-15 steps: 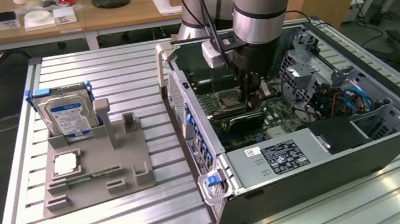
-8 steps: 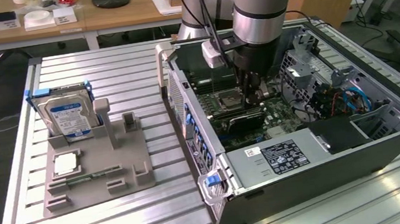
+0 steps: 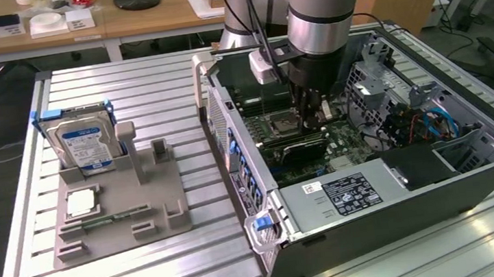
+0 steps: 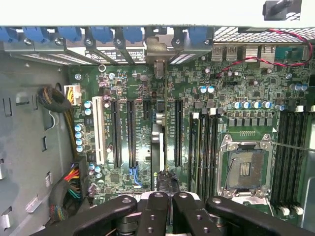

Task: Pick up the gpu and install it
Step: 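Press down on the gpu until it lock into place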

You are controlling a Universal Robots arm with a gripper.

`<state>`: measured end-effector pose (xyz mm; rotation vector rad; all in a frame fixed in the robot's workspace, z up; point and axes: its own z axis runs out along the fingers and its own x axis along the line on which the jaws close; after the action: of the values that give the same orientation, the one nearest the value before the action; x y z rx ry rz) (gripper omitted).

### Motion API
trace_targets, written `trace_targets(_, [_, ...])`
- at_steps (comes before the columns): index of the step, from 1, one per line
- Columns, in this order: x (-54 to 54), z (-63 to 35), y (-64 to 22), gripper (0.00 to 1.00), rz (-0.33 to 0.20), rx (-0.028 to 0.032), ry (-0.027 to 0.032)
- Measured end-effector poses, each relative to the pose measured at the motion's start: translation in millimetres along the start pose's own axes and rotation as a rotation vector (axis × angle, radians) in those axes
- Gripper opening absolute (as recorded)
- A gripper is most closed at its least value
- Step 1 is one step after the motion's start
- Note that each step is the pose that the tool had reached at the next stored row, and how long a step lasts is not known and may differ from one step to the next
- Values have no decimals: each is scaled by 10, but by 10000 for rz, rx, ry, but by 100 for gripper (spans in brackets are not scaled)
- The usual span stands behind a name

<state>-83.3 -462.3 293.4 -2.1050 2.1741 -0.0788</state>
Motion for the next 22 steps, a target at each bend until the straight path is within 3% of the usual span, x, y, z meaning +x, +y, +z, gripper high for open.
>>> trace_targets(10, [0,-2,0,11,2,-2,-7])
trace_targets(11, [0,-2,0,11,2,-29,-7])
trace_targets(12, [0,-1,0,11,6,-140,-5])
trace_targets(13, [0,-1,0,11,14,-301,3])
trace_targets(18, [0,0,0,11,51,-1207,39])
trace_targets(19, [1,4,1,11,57,-1348,43])
trace_targets(20, [1,10,4,11,59,-1410,44])
trace_targets(22, [15,15,6,11,61,-1450,47])
